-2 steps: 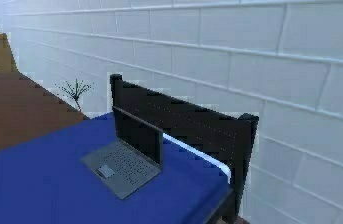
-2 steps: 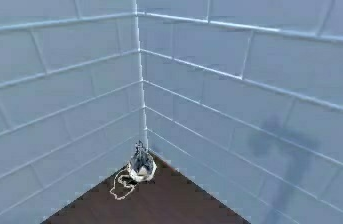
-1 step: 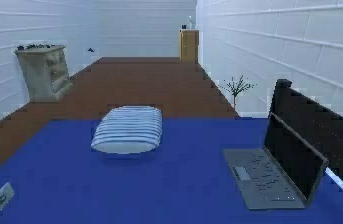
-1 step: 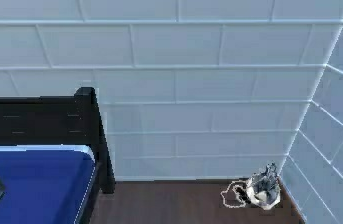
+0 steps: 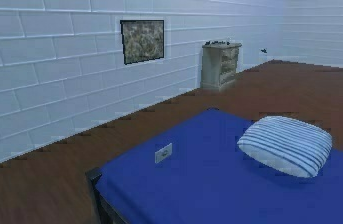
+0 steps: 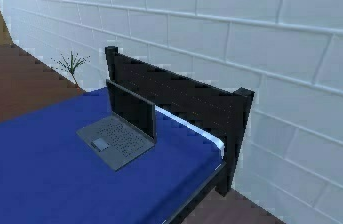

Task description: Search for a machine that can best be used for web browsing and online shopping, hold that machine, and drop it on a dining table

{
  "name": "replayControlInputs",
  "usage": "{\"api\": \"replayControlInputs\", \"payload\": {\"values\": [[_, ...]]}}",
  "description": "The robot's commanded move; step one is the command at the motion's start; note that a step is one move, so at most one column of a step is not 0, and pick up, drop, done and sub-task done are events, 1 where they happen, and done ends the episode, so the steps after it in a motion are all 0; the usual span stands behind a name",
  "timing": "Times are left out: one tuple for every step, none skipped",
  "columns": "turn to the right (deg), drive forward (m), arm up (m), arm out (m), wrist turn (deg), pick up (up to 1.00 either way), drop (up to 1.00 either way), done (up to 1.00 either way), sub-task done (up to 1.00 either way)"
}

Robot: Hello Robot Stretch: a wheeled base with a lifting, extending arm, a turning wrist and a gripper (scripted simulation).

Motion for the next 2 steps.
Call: {"api": "replayControlInputs", "payload": {"values": [[-15.0,0.00,0.00,0.00,0.0,0.00,0.00,0.00,0.00],[0.0,0.00,0.50,0.00,0.0,0.00,0.00,0.00,0.00]]}}
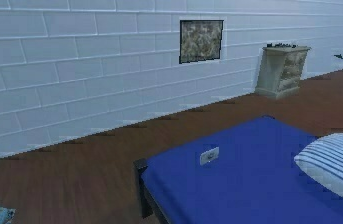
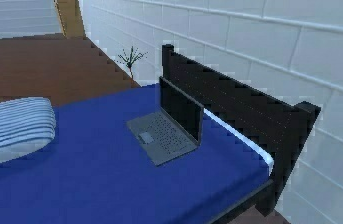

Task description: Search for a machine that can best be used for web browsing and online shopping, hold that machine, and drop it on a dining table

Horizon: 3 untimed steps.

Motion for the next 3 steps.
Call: {"api": "replayControlInputs", "payload": {"values": [[0.0,0.00,0.18,0.00,0.0,0.00,0.00,0.00,0.00],[0.0,0.00,0.00,0.50,0.0,0.00,0.00,0.00,0.00],[0.0,0.00,0.00,0.00,45.0,0.00,0.00,0.00,0.00]]}}
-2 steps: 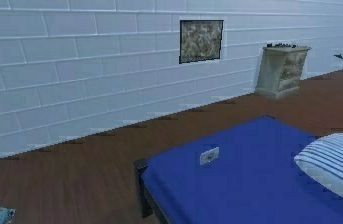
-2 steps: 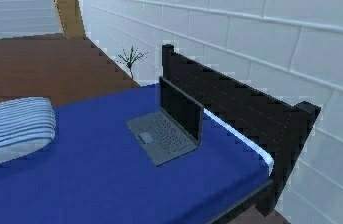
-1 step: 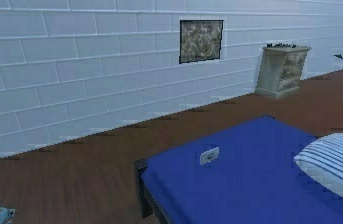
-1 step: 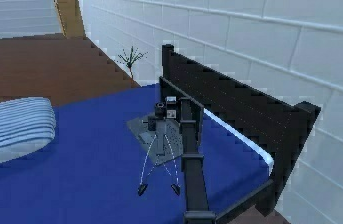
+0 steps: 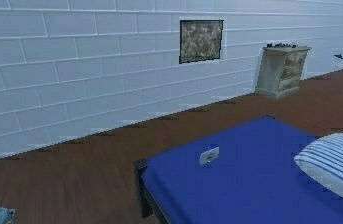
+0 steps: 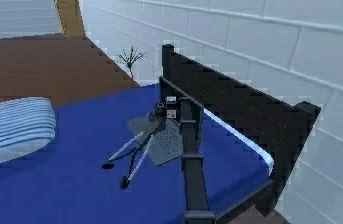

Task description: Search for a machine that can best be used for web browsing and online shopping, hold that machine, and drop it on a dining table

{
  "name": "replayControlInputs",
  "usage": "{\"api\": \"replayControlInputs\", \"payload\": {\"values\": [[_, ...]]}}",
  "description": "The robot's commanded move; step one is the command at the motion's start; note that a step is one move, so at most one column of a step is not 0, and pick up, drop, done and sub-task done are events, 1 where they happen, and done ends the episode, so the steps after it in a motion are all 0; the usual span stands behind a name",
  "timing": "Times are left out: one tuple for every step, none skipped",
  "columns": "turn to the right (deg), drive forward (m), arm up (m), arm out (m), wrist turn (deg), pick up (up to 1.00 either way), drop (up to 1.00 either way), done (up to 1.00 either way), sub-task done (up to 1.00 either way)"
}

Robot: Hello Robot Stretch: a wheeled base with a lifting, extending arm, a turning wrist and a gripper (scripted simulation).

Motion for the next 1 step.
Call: {"api": "replayControlInputs", "payload": {"values": [[0.0,0.00,0.00,0.00,45.0,0.00,0.00,0.00,0.00]]}}
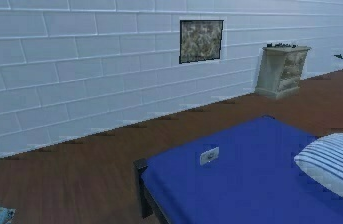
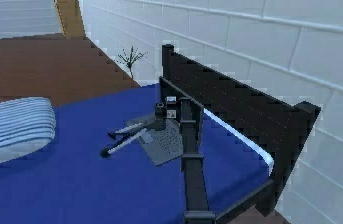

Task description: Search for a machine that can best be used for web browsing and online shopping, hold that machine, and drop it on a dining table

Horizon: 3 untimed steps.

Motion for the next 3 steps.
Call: {"api": "replayControlInputs", "payload": {"values": [[0.0,0.00,0.00,0.00,45.0,0.00,0.00,0.00,0.00],[0.0,0.00,0.00,0.00,30.0,0.00,0.00,0.00,0.00],[0.0,0.00,-0.30,0.00,0.0,0.00,0.00,0.00,0.00]]}}
